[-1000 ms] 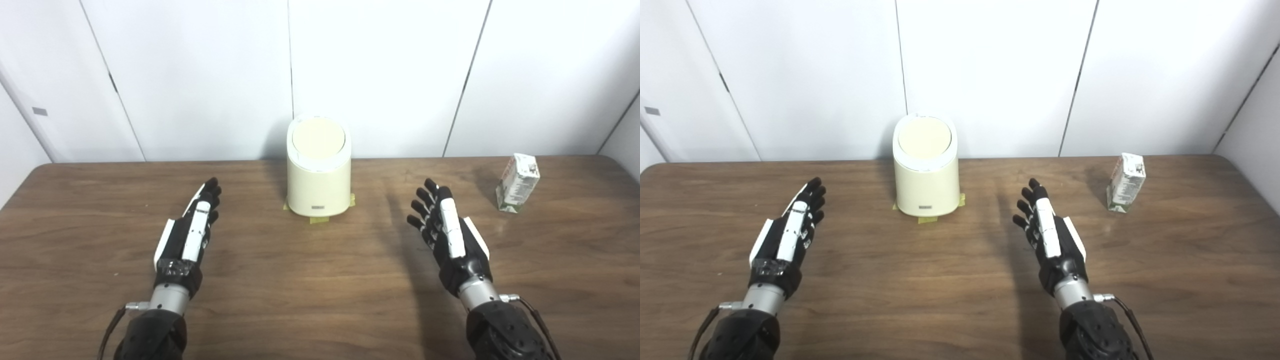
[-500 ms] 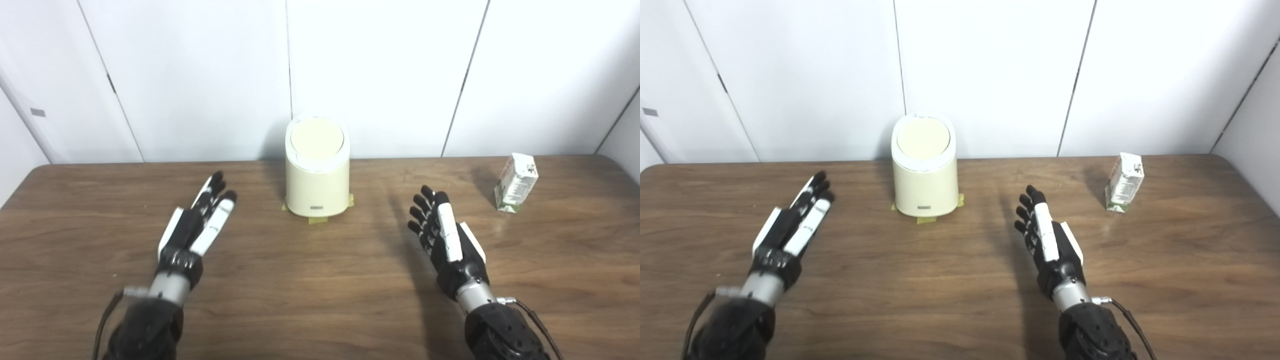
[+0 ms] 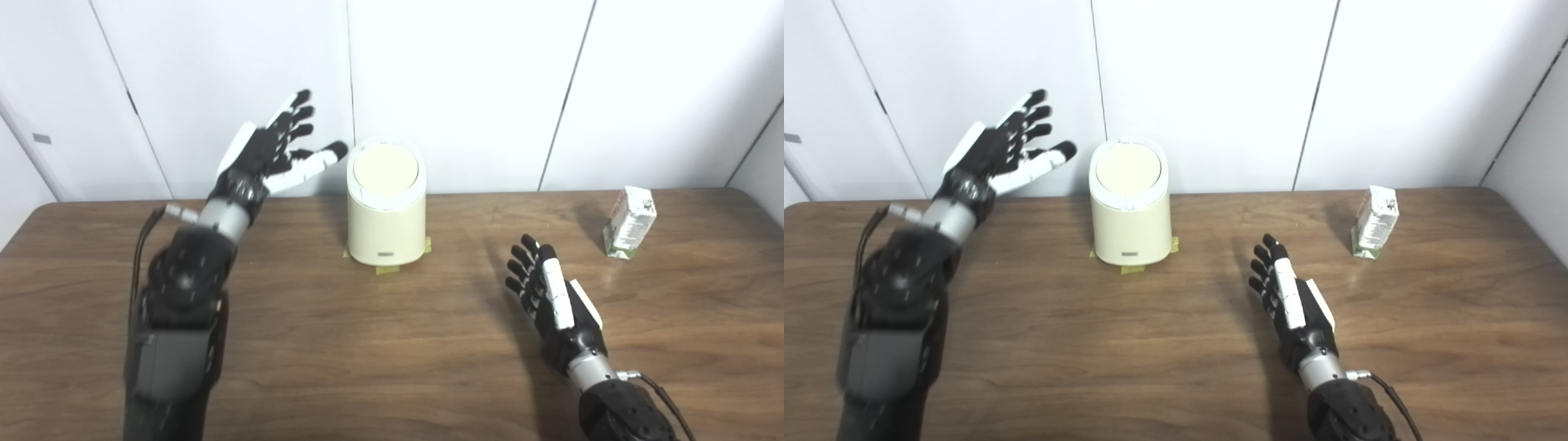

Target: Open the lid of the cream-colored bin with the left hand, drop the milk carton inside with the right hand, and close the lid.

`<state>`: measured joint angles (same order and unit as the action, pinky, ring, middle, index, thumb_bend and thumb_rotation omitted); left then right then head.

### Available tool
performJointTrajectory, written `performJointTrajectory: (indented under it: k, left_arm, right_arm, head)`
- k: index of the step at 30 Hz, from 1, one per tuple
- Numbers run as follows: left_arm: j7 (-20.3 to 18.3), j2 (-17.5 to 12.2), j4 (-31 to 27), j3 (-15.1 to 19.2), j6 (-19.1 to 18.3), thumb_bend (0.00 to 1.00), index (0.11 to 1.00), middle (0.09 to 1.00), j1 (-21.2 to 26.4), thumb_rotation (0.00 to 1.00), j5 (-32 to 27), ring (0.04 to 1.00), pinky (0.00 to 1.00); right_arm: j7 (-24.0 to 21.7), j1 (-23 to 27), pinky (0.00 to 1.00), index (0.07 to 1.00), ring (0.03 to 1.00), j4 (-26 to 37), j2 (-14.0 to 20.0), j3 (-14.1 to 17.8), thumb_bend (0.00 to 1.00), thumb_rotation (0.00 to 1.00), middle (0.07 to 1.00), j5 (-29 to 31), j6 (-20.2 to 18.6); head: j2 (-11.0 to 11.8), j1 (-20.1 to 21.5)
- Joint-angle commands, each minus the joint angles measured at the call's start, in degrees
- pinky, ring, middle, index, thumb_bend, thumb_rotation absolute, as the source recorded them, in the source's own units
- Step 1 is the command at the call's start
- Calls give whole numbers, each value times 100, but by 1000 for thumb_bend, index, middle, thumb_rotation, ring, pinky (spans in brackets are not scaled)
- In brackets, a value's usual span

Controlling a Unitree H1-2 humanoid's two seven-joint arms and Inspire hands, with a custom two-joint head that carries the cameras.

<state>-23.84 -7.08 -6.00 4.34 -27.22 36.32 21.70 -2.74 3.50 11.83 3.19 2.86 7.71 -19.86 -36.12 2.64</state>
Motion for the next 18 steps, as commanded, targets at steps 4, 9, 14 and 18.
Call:
performJointTrajectory:
  k: [4, 9, 14, 18]
  left_arm:
    - [-1014, 130, 520, 205, 29, 721, 977, 956, 985, 317, 1251, 924, 789]
    - [-1018, 149, 1419, 20, 30, 745, 968, 950, 1614, 285, 1768, 931, 896]
    - [-843, 147, 2296, -225, 31, 823, 977, 964, 2141, 164, 1825, 951, 922]
    - [-699, 115, 2730, -466, 32, 880, 980, 977, 2395, 51, 1844, 967, 948]
  right_arm:
    - [-42, 209, 928, 1000, 945, 68, 39, 43, 631, 1000, 961, 38, 252]
    - [-74, 227, 939, 992, 947, 84, 56, 49, 639, 1000, 956, 68, 255]
    - [-23, 208, 940, 989, 935, 189, 39, 45, 636, 1000, 952, 26, 162]
    - [12, 199, 943, 987, 929, 237, 20, 37, 631, 1000, 947, -2, 122]
  head:
    - [-29, -8]
    - [-53, 25]
    - [-93, 50]
    - [-114, 61]
